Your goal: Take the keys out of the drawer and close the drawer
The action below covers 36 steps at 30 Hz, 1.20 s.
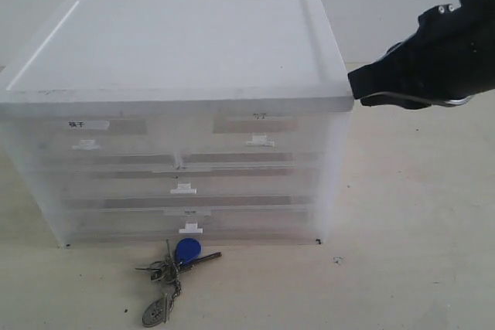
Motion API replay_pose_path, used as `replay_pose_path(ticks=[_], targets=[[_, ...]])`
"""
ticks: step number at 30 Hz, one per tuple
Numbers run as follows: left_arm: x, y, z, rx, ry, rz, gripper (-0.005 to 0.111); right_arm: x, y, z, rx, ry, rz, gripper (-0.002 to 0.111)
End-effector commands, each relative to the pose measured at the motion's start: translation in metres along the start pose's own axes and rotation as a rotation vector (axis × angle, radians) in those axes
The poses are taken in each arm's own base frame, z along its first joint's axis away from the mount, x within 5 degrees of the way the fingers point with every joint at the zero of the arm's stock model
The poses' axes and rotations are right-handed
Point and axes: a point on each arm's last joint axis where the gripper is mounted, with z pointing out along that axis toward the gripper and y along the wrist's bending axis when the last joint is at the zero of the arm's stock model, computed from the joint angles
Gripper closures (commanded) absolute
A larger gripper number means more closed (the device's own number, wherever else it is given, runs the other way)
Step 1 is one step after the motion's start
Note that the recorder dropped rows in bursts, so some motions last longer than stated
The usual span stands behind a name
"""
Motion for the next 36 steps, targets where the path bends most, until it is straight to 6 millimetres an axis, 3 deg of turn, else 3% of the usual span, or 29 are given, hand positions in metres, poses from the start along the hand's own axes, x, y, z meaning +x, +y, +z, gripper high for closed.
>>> replay_pose_path(ticks=[1, 7, 13, 18, 23, 26, 31, 36], targets=[[-0.002, 0.000, 0.000, 0.000, -0.012, 0.003, 0.102, -0.006, 0.006, -0.036, 0.029, -0.127, -0.065, 0.108], [-0.002, 0.000, 0.000, 0.000, -0.012, 0.003, 0.102, -0.004, 0.019, -0.093, 0.047, -0.309, -0.125, 0.108], [-0.002, 0.000, 0.000, 0.000, -0.012, 0.003, 0.102, 0.010, 0.033, -0.149, 0.050, -0.481, -0.172, 0.108], [-0.002, 0.000, 0.000, 0.000, -0.012, 0.003, 0.102, 0.031, 0.043, -0.186, 0.038, -0.558, -0.206, 0.108], [-0.002, 0.000, 0.000, 0.000, -0.012, 0.003, 0.102, 0.074, 0.054, -0.226, 0.043, -0.709, -0.252, 0.108], [-0.002, 0.000, 0.000, 0.000, -0.012, 0.003, 0.102, 0.093, 0.054, -0.234, 0.055, -0.791, -0.257, 0.108], [-0.002, 0.000, 0.000, 0.000, -0.012, 0.003, 0.102, 0.136, 0.048, -0.238, 0.116, -1.095, -0.227, 0.108], [-0.002, 0.000, 0.000, 0.000, -0.012, 0.003, 0.102, 0.147, 0.034, -0.198, 0.145, -1.082, -0.181, 0.108]])
